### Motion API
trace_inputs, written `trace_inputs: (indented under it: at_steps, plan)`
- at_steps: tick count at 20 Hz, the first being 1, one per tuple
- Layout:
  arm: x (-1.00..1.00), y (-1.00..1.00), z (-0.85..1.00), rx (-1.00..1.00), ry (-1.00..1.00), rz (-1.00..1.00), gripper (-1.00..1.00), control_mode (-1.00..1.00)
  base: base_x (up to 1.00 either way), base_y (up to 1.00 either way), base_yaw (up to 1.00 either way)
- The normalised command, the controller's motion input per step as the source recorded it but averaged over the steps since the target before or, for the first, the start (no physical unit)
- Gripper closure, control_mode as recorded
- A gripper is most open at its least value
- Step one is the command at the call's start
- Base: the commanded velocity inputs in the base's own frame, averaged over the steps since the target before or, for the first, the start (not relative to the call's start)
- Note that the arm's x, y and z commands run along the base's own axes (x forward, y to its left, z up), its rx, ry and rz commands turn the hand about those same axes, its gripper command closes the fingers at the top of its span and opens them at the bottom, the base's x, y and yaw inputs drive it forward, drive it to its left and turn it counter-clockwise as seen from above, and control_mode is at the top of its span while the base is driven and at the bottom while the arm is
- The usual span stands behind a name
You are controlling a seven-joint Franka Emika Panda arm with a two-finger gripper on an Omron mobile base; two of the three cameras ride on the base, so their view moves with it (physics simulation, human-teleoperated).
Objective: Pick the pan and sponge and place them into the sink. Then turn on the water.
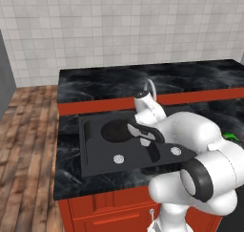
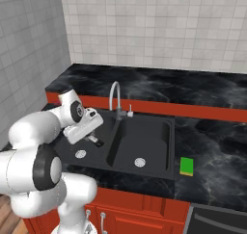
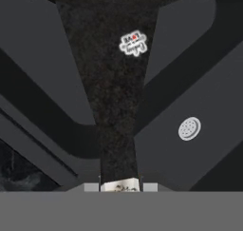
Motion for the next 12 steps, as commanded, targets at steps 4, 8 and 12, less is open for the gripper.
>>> trace_inputs:
  at_steps: [4,8,12]
  plan:
    - [0.50,0.24,-0.15,0.00,0.08,0.00,1.00,-1.00,0.00,0.00,0.00]
    - [0.42,0.32,-0.19,0.00,0.08,0.00,1.00,-1.00,0.00,0.00,0.00]
    - [0.33,0.39,-0.23,0.00,0.08,0.00,1.00,-1.00,0.00,0.00,0.00]
